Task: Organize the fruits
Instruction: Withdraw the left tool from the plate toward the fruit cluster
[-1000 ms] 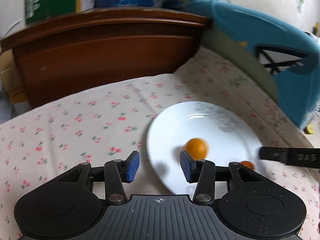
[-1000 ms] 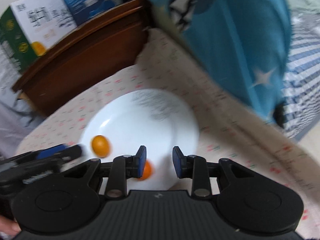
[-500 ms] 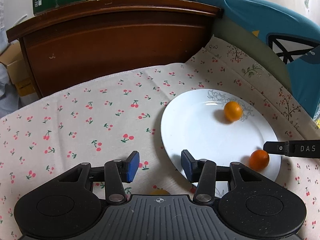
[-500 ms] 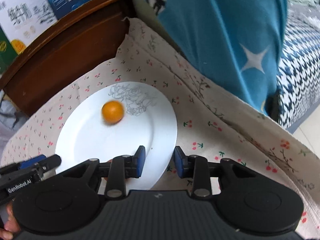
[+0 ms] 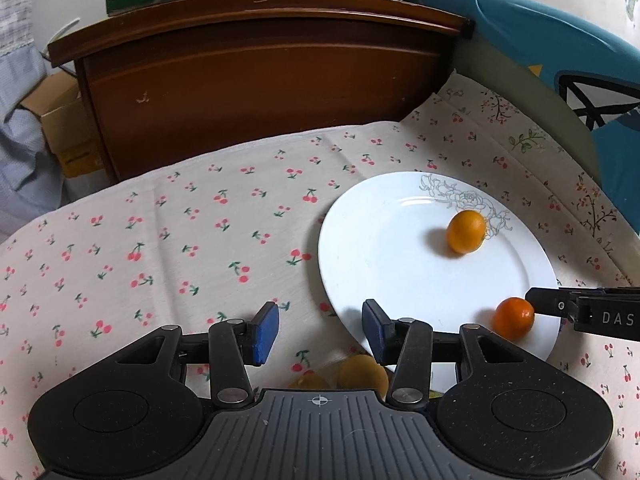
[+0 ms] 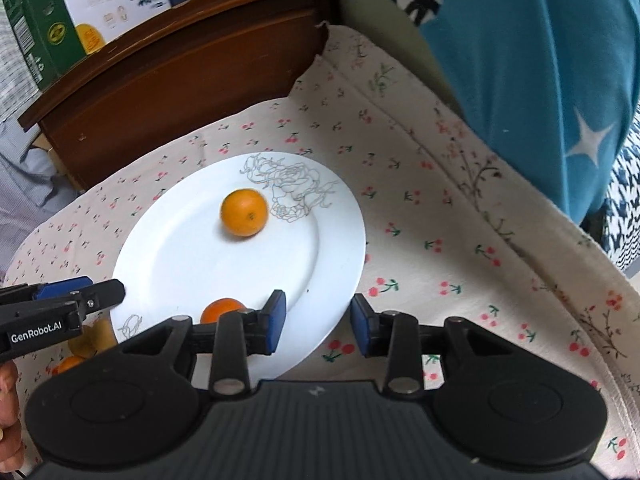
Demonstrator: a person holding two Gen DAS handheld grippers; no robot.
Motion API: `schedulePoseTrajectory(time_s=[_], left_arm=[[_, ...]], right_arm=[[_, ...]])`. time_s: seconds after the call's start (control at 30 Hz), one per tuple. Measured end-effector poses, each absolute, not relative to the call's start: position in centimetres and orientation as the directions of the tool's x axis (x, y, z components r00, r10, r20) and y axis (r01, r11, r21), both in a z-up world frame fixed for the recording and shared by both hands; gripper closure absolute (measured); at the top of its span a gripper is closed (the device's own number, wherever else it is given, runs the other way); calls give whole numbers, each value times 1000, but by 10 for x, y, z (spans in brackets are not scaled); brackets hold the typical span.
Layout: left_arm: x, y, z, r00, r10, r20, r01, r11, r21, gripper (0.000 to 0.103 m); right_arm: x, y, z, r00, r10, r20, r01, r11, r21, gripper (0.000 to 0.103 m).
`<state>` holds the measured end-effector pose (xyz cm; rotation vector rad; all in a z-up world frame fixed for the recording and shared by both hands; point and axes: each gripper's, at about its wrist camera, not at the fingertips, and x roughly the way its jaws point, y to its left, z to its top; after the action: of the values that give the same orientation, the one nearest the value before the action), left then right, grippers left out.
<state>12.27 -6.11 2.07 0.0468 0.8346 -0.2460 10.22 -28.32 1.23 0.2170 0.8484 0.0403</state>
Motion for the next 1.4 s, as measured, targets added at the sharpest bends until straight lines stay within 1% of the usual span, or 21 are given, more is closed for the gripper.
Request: schedulePoseTrajectory(time_s=[0.17,0.3,0.4,0.43,0.47,0.5,0.53,0.6,0.63,0.67,0.73,0.83,0.93,1.03,1.17,1.4], left_arm=[[117,-60,22,649,-186,-738,237,971,-37,58],[110,-56,24,642,-190,-743,231,972,-48,59],[103,-52,31,642,-196,-741,227,972,-61,59],[101,-51,34,642,-197,-741,227,972,-62,55],[98,-50,37,643,-193,-741,225,973,-58,47],[95,-49,40,645,-184,-741,219,974,-51,44],[92,-48,43,649,-176,-740,212,976,-46,41],[84,-44,48,656,-173,-734,205,978,-47,41],[81,-43,50,655,-171,-736,202,978,-48,39],[78,-42,52,652,-164,-740,196,980,-45,33],[70,-42,55,649,-143,-747,185,982,-27,29],[60,-40,57,646,-127,-752,181,983,-11,28],[48,-39,58,635,-117,-763,174,985,-6,25],[38,-38,58,630,-103,-770,167,986,5,21],[27,-36,58,623,-88,-778,157,987,14,21],[9,-31,60,608,-98,-788,154,988,-4,21]], right_arm=[[102,-280,11,661,127,-739,45,977,208,67],[101,-277,11,648,139,-749,37,976,213,61],[98,-274,13,642,137,-754,44,976,215,61],[96,-273,15,642,137,-754,42,976,213,61],[93,-271,18,645,140,-752,38,976,214,60],[90,-270,21,649,143,-747,34,976,217,59],[87,-269,24,653,149,-743,30,975,221,59],[78,-265,32,662,154,-733,14,976,218,57],[74,-263,35,669,155,-727,5,977,213,56],[70,-261,37,674,156,-722,-1,978,210,54],[62,-257,41,679,159,-717,-5,977,211,51],[52,-252,44,681,174,-711,-14,974,225,50],[39,-247,47,685,181,-706,-16,972,233,46],[25,-242,49,686,192,-702,-26,970,241,46],[10,-236,50,686,196,-701,-29,970,242,46],[-14,-233,50,687,202,-698,-30,968,251,46]])
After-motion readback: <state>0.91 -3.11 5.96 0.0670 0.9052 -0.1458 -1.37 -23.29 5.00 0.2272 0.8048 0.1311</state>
